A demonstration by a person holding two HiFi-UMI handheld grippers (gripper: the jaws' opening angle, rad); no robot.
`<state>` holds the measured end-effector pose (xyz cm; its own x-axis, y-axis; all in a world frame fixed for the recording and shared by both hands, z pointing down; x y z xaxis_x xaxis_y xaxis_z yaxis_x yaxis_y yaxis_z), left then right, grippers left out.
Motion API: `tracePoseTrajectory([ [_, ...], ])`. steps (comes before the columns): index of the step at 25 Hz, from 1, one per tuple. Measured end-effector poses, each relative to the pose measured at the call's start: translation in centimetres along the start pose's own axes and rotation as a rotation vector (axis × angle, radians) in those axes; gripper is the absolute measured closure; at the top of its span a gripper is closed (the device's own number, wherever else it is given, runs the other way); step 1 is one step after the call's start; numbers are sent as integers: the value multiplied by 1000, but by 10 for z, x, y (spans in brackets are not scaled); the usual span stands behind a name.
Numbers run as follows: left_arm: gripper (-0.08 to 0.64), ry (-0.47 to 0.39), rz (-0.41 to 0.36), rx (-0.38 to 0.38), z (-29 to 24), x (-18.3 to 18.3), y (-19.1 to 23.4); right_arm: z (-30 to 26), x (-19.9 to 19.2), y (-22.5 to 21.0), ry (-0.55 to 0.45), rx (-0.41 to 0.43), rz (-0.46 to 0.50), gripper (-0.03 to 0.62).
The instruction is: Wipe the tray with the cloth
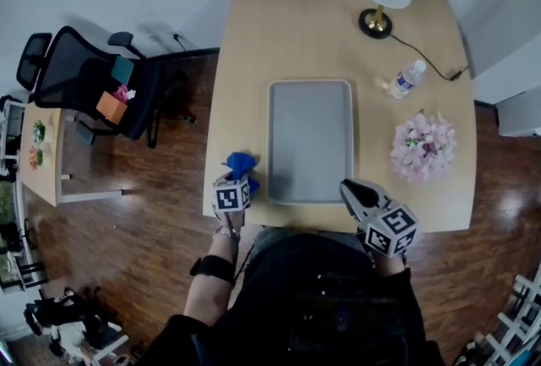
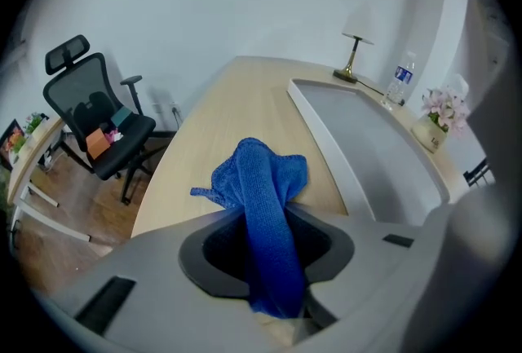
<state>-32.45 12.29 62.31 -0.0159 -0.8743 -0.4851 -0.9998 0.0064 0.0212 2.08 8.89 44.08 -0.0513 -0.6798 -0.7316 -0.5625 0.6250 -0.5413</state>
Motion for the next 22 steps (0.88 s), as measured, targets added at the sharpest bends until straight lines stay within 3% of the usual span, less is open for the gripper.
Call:
tracePoseTrajectory([
  [5, 445, -139, 40, -130, 56, 40, -29, -18, 9, -2, 14, 7, 4, 557],
  [9, 445, -166, 66, -228, 85, 46, -59, -30, 13, -4, 7, 1, -7, 557],
  [14, 445, -164, 7, -241, 66, 74, -61, -35, 19, -12, -1, -13, -15, 557],
  [22, 445, -178, -53, -224, -16, 215, -46, -47, 17, -22, 45, -19, -55, 557],
])
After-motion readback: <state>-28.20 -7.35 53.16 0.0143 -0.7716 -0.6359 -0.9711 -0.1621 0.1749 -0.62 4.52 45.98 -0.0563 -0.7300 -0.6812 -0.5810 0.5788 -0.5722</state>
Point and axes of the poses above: the fingertips, and each gripper's own axes: z backward along the fingers, y to its left, x out of its top, the point moved 5 cm from there along z, backward along the fingers, and after that the axes turned 5 degrees about -z, right-handed, at the moved point
